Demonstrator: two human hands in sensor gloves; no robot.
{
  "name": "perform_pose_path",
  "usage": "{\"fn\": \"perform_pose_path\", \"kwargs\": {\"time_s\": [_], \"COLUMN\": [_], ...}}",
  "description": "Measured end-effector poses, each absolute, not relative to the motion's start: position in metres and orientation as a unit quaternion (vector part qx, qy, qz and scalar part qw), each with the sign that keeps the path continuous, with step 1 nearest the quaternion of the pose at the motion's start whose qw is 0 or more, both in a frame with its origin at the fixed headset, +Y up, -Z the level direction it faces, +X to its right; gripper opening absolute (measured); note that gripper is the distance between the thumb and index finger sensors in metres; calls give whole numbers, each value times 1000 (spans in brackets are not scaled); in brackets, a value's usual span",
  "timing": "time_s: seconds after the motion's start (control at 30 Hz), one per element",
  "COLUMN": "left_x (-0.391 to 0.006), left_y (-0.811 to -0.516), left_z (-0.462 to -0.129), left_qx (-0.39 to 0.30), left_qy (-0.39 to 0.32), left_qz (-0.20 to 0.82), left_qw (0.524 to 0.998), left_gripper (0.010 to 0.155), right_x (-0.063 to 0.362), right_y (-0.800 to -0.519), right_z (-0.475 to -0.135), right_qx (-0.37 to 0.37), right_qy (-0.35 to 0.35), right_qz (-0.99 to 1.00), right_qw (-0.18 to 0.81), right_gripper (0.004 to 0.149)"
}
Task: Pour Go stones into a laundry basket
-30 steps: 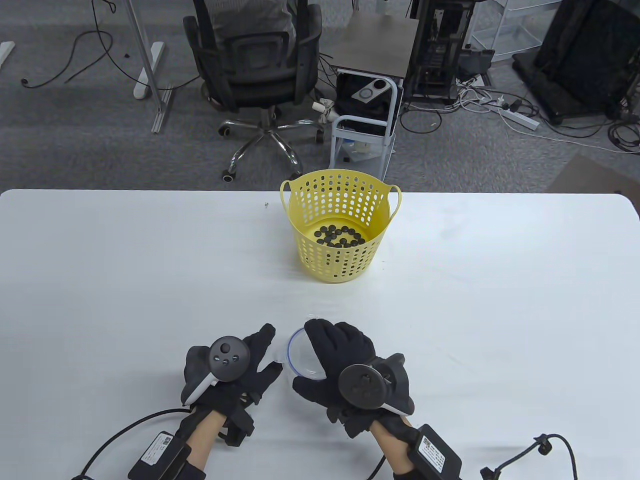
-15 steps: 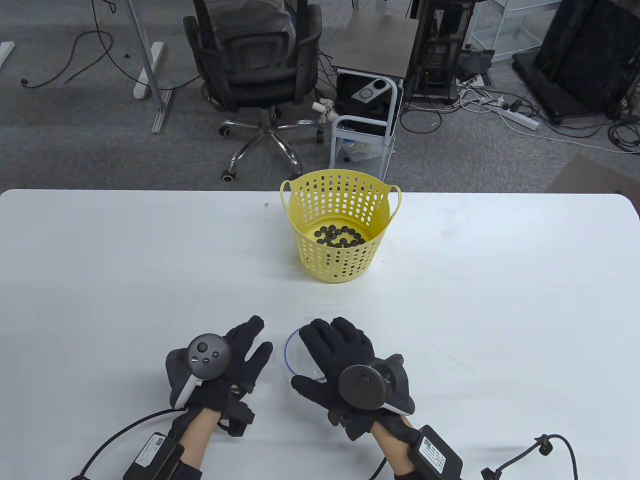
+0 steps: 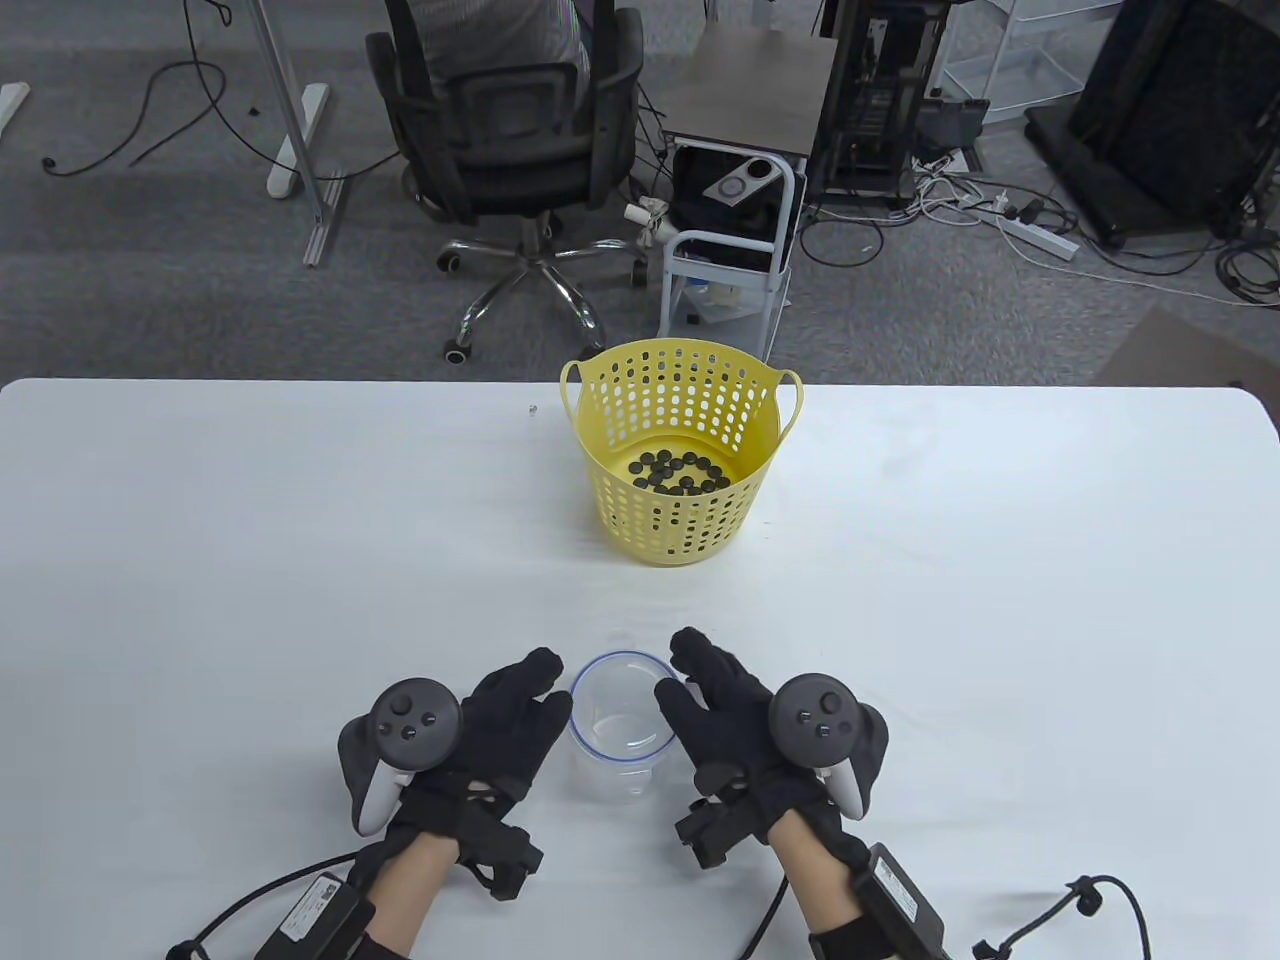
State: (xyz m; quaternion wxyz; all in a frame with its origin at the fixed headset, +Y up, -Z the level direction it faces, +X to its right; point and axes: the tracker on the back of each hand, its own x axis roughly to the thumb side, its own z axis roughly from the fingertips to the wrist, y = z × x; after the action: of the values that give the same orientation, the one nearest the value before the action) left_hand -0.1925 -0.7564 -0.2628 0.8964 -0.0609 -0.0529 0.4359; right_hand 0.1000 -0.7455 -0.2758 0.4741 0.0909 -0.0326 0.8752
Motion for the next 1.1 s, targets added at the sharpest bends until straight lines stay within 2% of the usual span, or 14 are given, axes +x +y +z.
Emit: {"fn": "perform_pose_path", "kwargs": {"time_s": [0.3,0.57,1.1], "left_x": [-189,-187,-185], "left_y": [-762,-764,-763], "left_z": [-262,-260,-259], "left_qx": [-102,-102,-103], "left_qy": [-58,-62,-72], "left_qz": [485,486,476], "left_qw": [866,866,870], "left_gripper": [66,66,68], "right_x": [93,90,92], "right_y": [-750,-750,-748], "right_z": [-274,-271,-272], "right_qx": [104,99,116], "right_qy": [-38,-51,-25], "right_qz": [875,879,875], "right_qw": [472,464,469], "right_gripper": [65,65,59]}}
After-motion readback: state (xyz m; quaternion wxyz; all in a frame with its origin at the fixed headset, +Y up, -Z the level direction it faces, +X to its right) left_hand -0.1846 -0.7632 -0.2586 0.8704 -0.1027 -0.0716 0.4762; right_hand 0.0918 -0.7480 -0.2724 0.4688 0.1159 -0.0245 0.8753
